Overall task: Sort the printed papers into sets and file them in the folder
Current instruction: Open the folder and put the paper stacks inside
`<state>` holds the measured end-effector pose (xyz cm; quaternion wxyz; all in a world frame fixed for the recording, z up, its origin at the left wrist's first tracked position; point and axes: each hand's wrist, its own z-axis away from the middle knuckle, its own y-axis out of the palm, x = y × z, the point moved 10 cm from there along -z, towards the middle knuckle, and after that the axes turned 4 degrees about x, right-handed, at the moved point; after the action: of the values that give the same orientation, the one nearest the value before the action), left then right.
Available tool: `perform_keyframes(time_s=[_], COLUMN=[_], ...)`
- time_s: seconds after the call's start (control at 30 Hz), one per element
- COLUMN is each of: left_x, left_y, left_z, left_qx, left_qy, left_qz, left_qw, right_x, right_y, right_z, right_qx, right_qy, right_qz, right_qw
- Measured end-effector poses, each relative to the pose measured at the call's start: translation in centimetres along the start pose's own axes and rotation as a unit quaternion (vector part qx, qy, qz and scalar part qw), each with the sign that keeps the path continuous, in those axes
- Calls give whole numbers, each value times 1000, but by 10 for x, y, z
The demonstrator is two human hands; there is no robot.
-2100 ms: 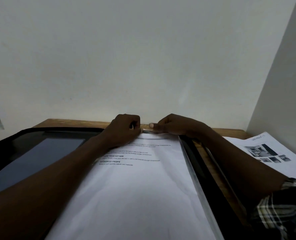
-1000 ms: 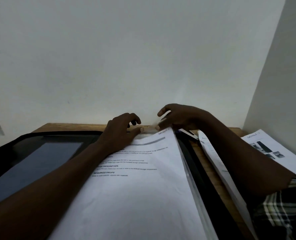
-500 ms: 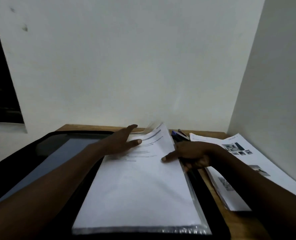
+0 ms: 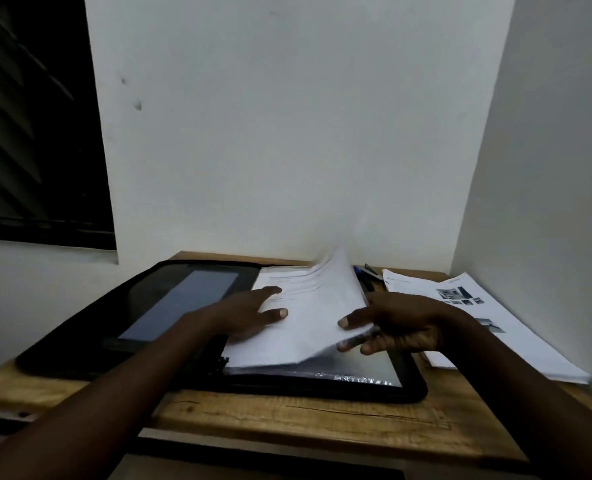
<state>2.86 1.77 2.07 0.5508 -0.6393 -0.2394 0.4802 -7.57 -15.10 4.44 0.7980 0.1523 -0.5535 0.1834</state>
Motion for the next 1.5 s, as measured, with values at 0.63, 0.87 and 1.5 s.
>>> perform_keyframes(time_s=[0.63, 0.87, 1.5], left_x=[46, 160, 154], left_y=[-146, -141, -75], left_z=[87, 119, 39], left_qx=[-93, -128, -129], left_qy=[-26, -204, -159], left_qz=[499, 366, -10], left_qw=[861, 899, 979], right_x=[108, 73, 9], right_y=[161, 144, 130], right_z=[-67, -123, -194], right_qx=[-47, -100, -100], right_qy=[-193, -183, -87], right_qz=[391, 453, 649], right_qw=[899, 867, 749])
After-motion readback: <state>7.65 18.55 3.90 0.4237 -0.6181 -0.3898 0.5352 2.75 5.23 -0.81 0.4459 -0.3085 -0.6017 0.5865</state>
